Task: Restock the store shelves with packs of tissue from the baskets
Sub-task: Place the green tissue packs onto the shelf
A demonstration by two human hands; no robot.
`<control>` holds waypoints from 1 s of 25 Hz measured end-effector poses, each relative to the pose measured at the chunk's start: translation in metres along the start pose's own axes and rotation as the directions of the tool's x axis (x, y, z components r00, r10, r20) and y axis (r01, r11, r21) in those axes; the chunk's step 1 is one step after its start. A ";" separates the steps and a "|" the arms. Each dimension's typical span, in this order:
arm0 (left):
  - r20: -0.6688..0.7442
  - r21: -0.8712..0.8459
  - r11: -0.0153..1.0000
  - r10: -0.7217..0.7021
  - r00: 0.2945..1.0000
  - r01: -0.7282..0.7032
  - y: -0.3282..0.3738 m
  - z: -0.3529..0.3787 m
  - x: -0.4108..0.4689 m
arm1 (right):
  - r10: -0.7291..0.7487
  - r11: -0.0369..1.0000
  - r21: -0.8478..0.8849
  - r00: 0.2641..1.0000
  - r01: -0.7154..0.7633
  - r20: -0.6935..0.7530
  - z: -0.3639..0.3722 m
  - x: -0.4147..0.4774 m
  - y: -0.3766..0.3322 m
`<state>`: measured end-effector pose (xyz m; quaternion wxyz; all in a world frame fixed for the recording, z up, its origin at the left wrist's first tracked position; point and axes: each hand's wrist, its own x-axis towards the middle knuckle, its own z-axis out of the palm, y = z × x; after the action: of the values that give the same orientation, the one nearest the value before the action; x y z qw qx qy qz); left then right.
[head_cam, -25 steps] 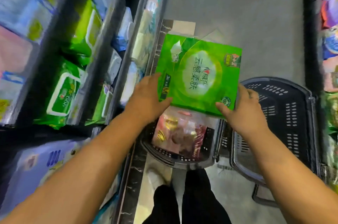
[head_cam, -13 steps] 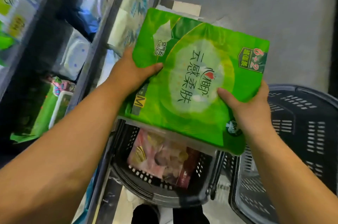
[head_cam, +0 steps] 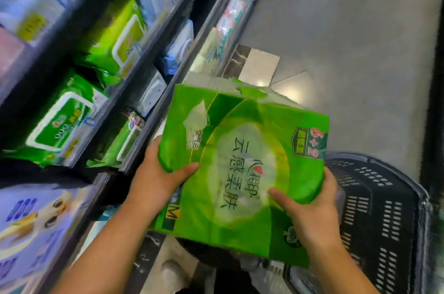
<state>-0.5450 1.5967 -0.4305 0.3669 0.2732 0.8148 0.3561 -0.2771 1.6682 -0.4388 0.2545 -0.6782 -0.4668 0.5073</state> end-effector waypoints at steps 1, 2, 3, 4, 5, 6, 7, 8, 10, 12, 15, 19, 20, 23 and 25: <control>-0.027 0.005 1.000 -0.023 0.999 0.023 0.006 -0.014 -0.021 | -0.001 1.000 -0.001 1.000 0.001 0.021 -0.003 -0.017 -0.013; -0.053 -0.004 0.999 -0.041 0.998 0.041 0.010 -0.027 -0.041 | -0.005 1.000 0.002 0.998 0.005 0.065 -0.005 -0.032 -0.022; -0.084 -0.029 0.999 -0.047 0.995 0.045 0.010 -0.041 -0.060 | -0.029 1.000 0.002 0.994 0.029 0.109 -0.005 -0.044 -0.025; -0.118 -0.061 0.997 -0.056 0.991 0.049 0.012 -0.055 -0.082 | -0.063 0.998 -0.008 0.986 0.065 0.152 -0.007 -0.059 -0.029; -0.163 -0.087 0.995 -0.063 0.985 0.050 0.014 -0.068 -0.104 | -0.094 0.995 -0.018 0.976 0.100 0.199 -0.009 -0.073 -0.035; -0.210 -0.088 0.995 -0.055 0.976 0.037 0.013 -0.082 -0.124 | -0.122 0.991 -0.026 0.961 0.132 0.246 -0.010 -0.089 -0.043; -0.252 -0.081 0.996 -0.055 0.966 0.035 0.011 -0.095 -0.145 | -0.142 0.986 -0.041 0.946 0.160 0.292 -0.010 -0.106 -0.052; -0.287 -0.089 0.995 -0.066 0.956 0.043 0.007 -0.108 -0.167 | -0.169 0.979 -0.048 0.925 0.196 0.339 -0.010 -0.124 -0.060; -0.349 -0.150 0.987 -0.109 0.931 0.059 -0.007 -0.131 -0.215 | -0.228 0.962 -0.044 0.881 0.270 0.415 -0.010 -0.158 -0.067; -0.410 -0.214 0.974 -0.154 0.899 0.069 -0.021 -0.148 -0.262 | -0.262 0.946 -0.048 0.843 0.320 0.470 -0.008 -0.189 -0.071; -0.521 -0.289 0.956 -0.206 0.828 0.056 -0.040 -0.175 -0.352 | -0.331 0.898 -0.045 0.738 0.439 0.587 -0.005 -0.250 -0.072; -0.648 -0.363 0.931 -0.280 0.708 0.036 -0.065 -0.205 -0.466 | -0.431 0.818 0.025 0.584 0.575 0.688 0.002 -0.338 -0.080; -0.670 -0.378 0.925 -0.291 0.683 0.023 -0.070 -0.211 -0.490 | -0.449 0.796 0.040 0.546 0.603 0.707 0.004 -0.357 -0.082; -0.754 -0.411 0.911 -0.320 0.574 -0.033 -0.084 -0.235 -0.575 | -0.489 0.739 0.110 0.417 0.665 0.766 0.013 -0.427 -0.083; -0.804 -0.404 0.914 -0.334 0.491 -0.039 -0.094 -0.250 -0.627 | -0.497 0.706 0.174 0.305 0.687 0.812 0.018 -0.472 -0.084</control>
<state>-0.3963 1.0029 -0.1318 -0.0130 -0.0869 0.8261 0.5566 -0.3485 1.2817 -0.1634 0.1068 -0.1643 -0.7938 0.5757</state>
